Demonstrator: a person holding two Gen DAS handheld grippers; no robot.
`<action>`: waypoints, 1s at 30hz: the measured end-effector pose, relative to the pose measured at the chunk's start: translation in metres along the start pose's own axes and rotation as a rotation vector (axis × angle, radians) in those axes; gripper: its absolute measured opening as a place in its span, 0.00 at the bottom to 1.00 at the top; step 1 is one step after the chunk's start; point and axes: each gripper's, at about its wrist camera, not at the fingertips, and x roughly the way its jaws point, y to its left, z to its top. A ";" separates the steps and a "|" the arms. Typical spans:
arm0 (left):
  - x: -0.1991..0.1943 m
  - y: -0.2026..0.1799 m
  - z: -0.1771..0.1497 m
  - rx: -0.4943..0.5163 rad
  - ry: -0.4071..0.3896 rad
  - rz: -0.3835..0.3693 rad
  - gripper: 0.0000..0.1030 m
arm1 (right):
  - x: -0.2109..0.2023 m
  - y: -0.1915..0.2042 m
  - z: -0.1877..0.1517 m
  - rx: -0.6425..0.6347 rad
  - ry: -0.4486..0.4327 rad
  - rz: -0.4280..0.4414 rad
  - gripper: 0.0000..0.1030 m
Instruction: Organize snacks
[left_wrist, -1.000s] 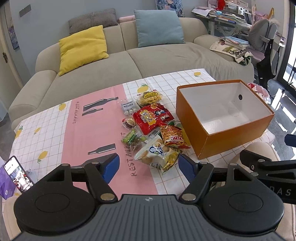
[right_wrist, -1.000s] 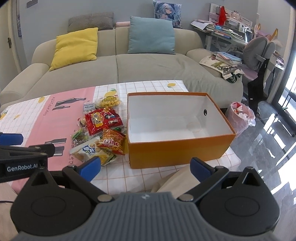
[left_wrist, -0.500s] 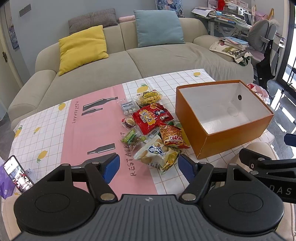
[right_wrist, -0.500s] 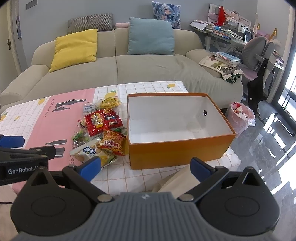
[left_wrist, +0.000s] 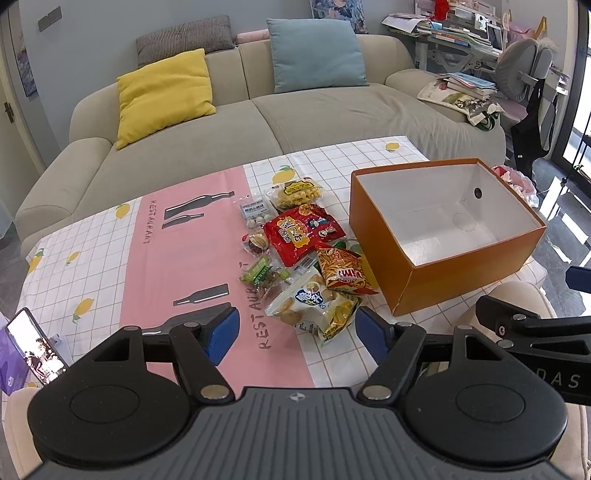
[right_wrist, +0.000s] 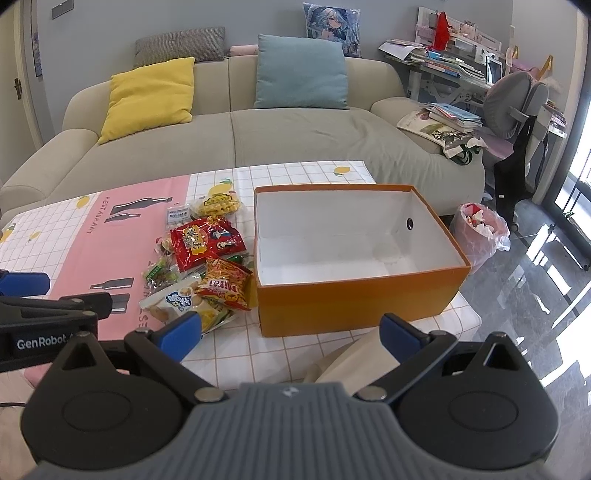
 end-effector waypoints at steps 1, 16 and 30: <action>0.000 0.000 0.000 -0.001 0.001 0.000 0.82 | 0.000 0.000 0.000 0.000 0.000 0.000 0.97; 0.000 0.000 0.000 0.000 0.001 -0.001 0.82 | 0.001 0.001 -0.001 0.001 0.002 -0.001 0.97; 0.000 0.001 0.000 0.000 0.002 -0.002 0.82 | 0.002 0.001 -0.001 0.001 0.009 0.000 0.97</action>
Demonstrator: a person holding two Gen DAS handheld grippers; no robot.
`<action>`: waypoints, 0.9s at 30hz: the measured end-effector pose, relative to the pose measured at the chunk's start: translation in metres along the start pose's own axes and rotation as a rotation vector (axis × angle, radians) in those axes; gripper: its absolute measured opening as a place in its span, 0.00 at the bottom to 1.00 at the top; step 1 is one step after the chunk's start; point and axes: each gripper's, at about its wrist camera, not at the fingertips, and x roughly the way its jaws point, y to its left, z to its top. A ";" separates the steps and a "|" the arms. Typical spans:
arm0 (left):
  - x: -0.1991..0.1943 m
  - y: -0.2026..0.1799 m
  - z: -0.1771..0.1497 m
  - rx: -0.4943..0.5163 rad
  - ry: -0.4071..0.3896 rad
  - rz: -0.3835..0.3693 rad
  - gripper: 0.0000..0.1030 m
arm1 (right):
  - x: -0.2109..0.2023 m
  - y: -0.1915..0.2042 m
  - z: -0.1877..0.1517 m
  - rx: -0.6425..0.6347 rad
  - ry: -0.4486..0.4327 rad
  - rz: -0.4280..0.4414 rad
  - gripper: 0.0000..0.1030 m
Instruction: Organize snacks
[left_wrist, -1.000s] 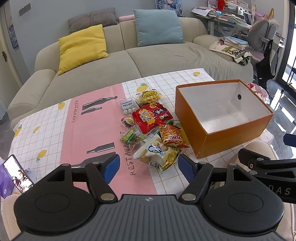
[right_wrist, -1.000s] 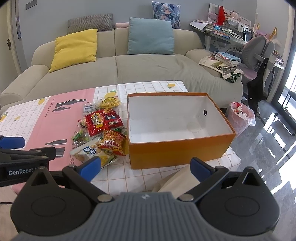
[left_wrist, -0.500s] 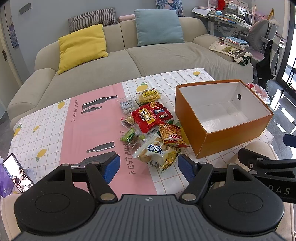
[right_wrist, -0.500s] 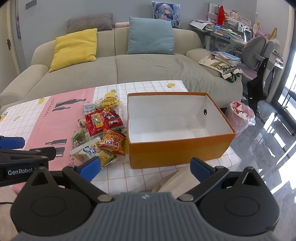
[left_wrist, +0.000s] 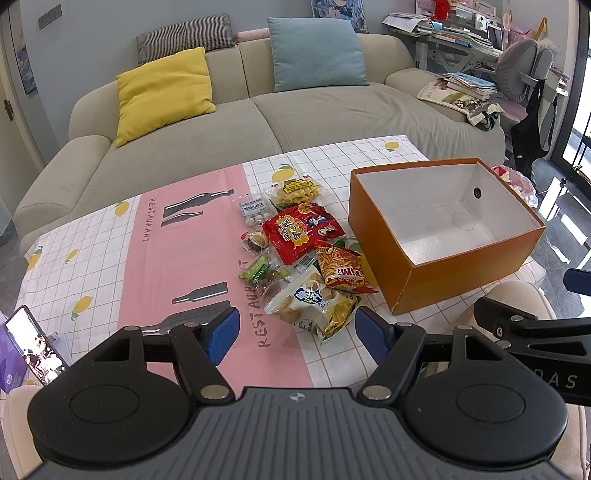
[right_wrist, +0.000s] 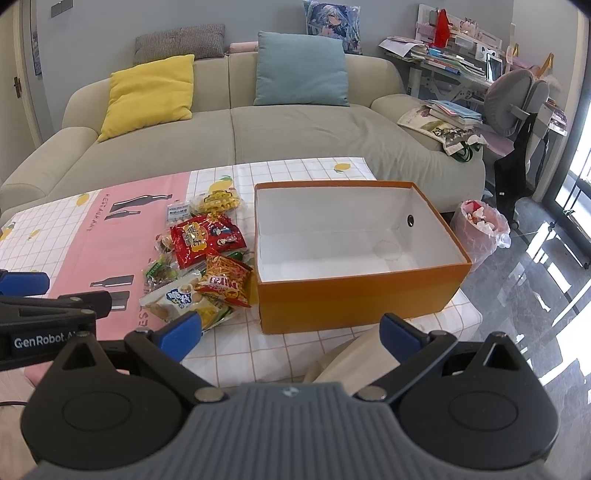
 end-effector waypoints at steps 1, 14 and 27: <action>0.000 0.000 0.000 -0.001 0.000 0.000 0.82 | 0.000 0.000 0.000 0.000 0.000 0.000 0.97; 0.000 -0.001 0.000 0.000 0.002 -0.004 0.82 | 0.002 0.001 -0.001 -0.001 0.008 0.002 0.97; 0.020 0.025 -0.006 -0.006 0.056 -0.183 0.49 | 0.026 -0.001 -0.002 0.047 0.013 0.153 0.95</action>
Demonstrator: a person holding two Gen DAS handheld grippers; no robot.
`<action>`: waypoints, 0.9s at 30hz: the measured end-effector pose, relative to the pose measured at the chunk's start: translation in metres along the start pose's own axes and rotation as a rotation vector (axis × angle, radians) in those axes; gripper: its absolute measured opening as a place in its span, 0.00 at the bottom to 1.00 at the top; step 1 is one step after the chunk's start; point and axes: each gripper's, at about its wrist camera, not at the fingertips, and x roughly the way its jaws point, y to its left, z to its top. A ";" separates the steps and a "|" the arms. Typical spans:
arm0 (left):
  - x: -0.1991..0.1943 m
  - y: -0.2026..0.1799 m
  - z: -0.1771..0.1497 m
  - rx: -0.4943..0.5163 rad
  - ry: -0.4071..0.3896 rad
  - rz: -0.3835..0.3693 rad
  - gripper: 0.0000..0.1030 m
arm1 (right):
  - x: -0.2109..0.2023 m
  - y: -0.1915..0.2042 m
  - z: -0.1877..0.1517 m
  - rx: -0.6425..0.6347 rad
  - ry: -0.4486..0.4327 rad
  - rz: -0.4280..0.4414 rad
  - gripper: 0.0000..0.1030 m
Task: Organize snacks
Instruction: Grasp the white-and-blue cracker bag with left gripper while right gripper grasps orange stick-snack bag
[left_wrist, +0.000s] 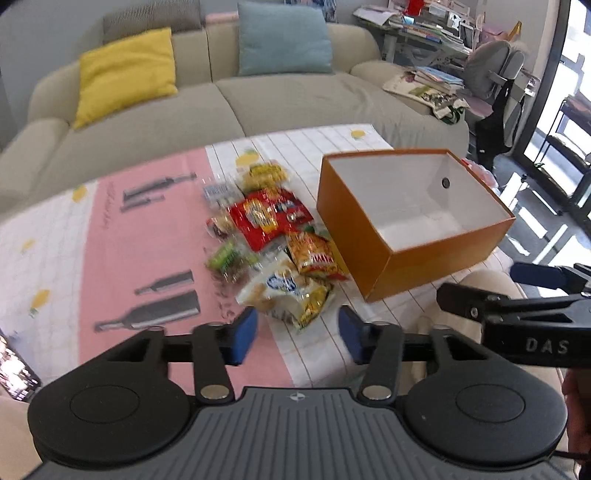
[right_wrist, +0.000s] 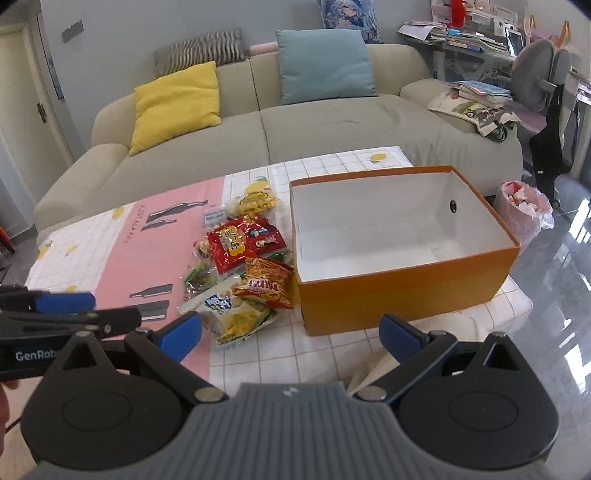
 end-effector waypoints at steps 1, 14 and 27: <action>0.004 0.004 0.000 -0.004 0.007 -0.007 0.47 | 0.005 0.003 0.001 -0.019 0.009 -0.005 0.87; 0.073 0.043 0.003 -0.184 0.151 -0.110 0.60 | 0.077 0.034 -0.010 -0.166 0.125 0.051 0.44; 0.138 0.080 0.002 -0.514 0.215 -0.159 0.73 | 0.154 0.054 -0.012 -0.179 0.185 0.027 0.18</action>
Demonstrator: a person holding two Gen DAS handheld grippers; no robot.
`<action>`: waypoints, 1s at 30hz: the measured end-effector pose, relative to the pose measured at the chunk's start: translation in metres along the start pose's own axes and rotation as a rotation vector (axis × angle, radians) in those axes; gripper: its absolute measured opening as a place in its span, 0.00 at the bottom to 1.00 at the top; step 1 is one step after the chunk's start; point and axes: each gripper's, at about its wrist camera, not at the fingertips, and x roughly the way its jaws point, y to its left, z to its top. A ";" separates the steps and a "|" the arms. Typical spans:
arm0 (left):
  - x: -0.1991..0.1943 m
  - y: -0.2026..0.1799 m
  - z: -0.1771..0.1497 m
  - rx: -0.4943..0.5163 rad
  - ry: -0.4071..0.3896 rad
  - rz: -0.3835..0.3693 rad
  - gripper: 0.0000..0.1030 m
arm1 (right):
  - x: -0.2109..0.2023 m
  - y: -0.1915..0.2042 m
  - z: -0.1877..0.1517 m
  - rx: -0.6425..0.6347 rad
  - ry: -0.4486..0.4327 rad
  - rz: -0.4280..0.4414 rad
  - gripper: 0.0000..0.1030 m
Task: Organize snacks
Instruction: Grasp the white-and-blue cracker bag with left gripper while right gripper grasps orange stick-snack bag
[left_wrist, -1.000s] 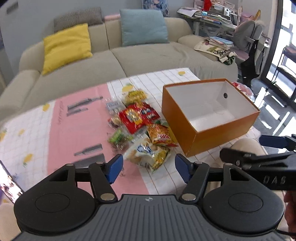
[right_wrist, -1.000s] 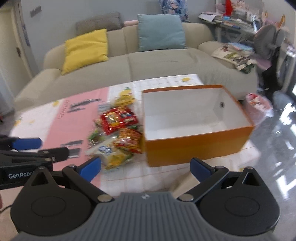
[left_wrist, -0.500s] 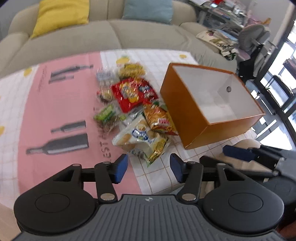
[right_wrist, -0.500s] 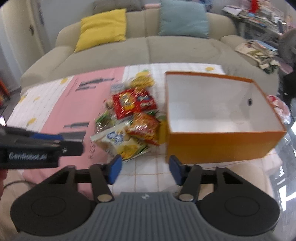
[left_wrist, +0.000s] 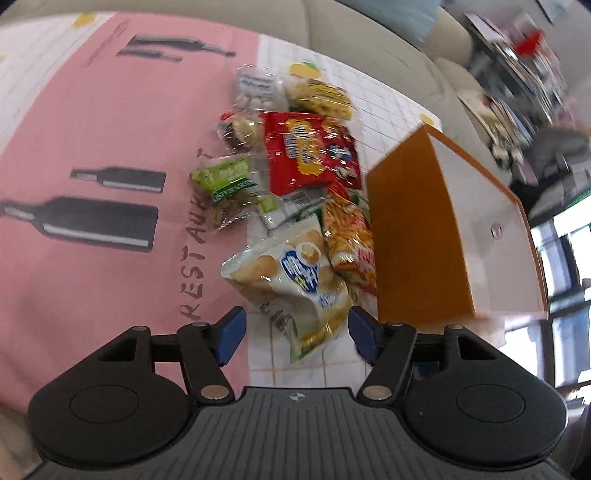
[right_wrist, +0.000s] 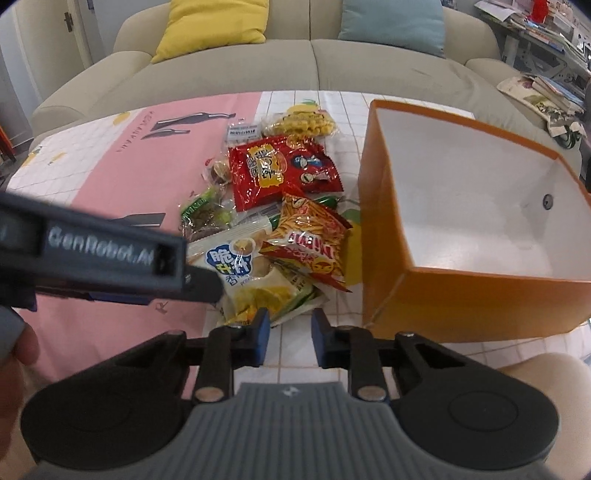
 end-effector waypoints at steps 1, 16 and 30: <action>0.004 0.002 0.001 -0.028 0.005 0.001 0.74 | 0.004 0.003 0.001 -0.001 0.004 -0.003 0.18; 0.050 0.014 0.015 -0.092 0.029 0.019 0.77 | 0.035 0.012 0.008 -0.020 0.025 0.002 0.18; 0.018 0.029 0.023 -0.018 -0.047 0.121 0.36 | 0.017 0.030 0.010 -0.215 -0.113 -0.127 0.37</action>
